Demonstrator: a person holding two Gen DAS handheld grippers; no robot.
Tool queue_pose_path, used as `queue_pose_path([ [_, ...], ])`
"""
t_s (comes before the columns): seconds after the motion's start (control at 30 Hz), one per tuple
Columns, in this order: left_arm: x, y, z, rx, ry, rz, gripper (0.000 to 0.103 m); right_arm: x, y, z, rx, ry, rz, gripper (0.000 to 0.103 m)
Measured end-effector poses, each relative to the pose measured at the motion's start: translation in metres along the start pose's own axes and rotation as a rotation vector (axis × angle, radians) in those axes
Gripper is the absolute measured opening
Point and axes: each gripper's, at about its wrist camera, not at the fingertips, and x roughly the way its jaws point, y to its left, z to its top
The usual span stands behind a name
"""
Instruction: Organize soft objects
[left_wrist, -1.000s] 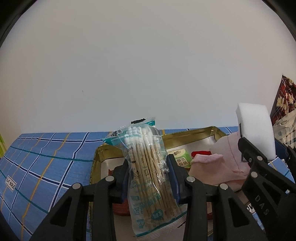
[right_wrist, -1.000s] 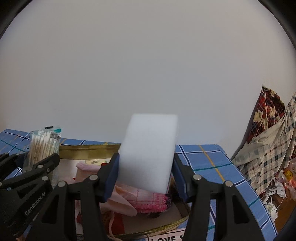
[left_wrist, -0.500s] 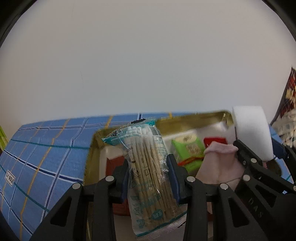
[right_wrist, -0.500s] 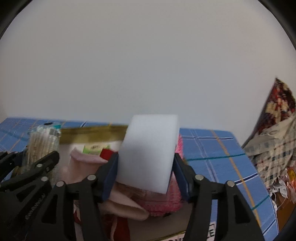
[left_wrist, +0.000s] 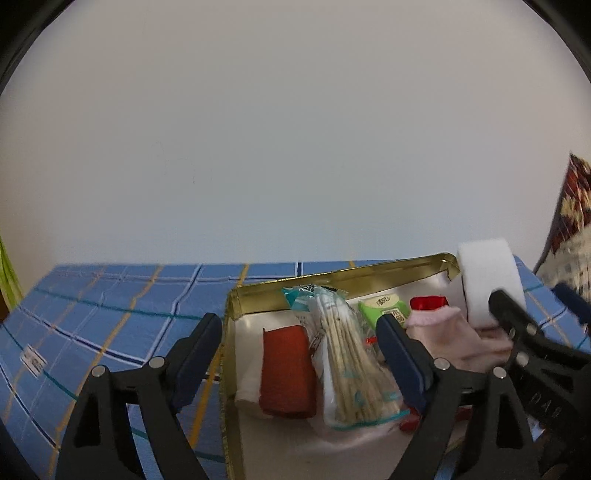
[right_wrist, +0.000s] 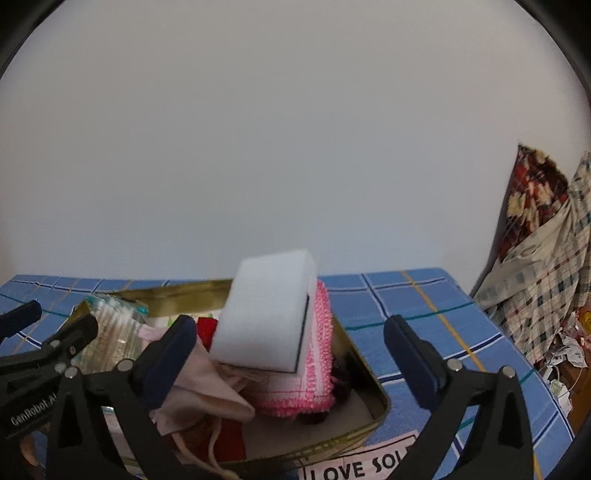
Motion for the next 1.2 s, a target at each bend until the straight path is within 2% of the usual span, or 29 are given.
queue_pose_path([
  [0.13, -0.013, 0.005, -0.011, 0.040, -0.045, 0.017, 0.087, -0.020, 0.006, 0.001, 0.040, -0.075, 0.006, 0.103],
  [0.27, -0.023, 0.019, -0.018, 0.011, -0.064, 0.033, 0.087, -0.034, 0.005, 0.001, 0.093, -0.134, 0.018, 0.103],
  [0.43, -0.033, 0.031, -0.025, -0.022, -0.081, 0.045, 0.087, -0.055, 0.021, -0.006, 0.057, -0.178, -0.003, 0.103],
  [0.6, -0.048, 0.027, -0.031, 0.003, -0.121, 0.056, 0.087, -0.078, 0.035, -0.015, 0.014, -0.202, -0.027, 0.103],
  [0.83, -0.062, 0.029, -0.038, 0.021, -0.171, 0.032, 0.088, -0.107, 0.034, -0.020, 0.023, -0.330, -0.091, 0.103],
  [1.03, -0.068, 0.036, -0.040, 0.001, -0.180, 0.022, 0.088, -0.116, 0.025, -0.021, 0.080, -0.348, -0.098, 0.103],
  [1.2, -0.084, 0.045, -0.044, -0.002, -0.189, 0.027, 0.088, -0.118, 0.026, -0.022, 0.080, -0.354, -0.094, 0.103],
])
